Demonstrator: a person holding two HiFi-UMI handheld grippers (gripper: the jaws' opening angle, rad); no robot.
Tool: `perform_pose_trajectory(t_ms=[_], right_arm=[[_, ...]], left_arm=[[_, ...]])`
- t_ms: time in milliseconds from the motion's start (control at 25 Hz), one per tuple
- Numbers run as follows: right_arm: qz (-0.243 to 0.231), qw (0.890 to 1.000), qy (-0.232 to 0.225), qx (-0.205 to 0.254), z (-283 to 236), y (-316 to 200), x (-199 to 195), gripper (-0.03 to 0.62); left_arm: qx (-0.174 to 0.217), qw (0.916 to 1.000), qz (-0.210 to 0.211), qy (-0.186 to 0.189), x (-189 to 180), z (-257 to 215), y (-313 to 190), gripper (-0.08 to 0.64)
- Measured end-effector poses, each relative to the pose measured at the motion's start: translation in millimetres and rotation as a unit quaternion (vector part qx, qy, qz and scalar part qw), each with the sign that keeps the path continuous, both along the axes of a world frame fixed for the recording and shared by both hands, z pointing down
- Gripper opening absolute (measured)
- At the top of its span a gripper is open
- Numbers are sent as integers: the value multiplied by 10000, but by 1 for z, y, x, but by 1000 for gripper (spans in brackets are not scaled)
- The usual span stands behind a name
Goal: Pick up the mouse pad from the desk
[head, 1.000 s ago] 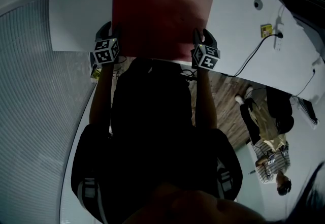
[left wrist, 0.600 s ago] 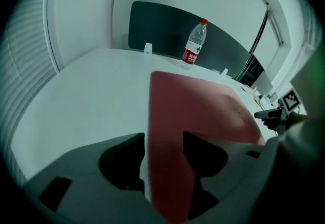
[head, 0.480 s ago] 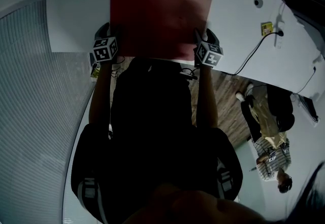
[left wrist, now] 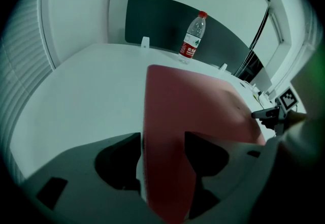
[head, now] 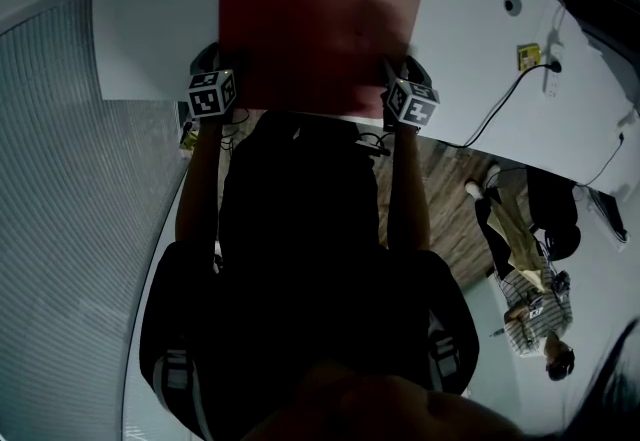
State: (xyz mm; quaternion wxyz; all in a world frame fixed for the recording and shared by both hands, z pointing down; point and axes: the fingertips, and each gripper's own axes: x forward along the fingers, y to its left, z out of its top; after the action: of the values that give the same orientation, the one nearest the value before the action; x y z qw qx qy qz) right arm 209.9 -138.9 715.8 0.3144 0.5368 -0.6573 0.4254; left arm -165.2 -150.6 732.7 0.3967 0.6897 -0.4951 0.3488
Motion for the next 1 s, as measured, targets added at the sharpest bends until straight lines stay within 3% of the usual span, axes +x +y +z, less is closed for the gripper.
perform_pose_trajectory(t_ms=[240,400,1000], right_arm=[[-137,9999,-10,-1,8,3,-6,258],[12,9997,106,-210,33,20,5,258],[-55,9998,-42,-194,33,21,-12,258]], left_arm=[[-74,9999,69,41,3,1,3,250],[-100,9999,89,89,5,1,3,258],[-183,9991,332,193,25,-1,6,302]])
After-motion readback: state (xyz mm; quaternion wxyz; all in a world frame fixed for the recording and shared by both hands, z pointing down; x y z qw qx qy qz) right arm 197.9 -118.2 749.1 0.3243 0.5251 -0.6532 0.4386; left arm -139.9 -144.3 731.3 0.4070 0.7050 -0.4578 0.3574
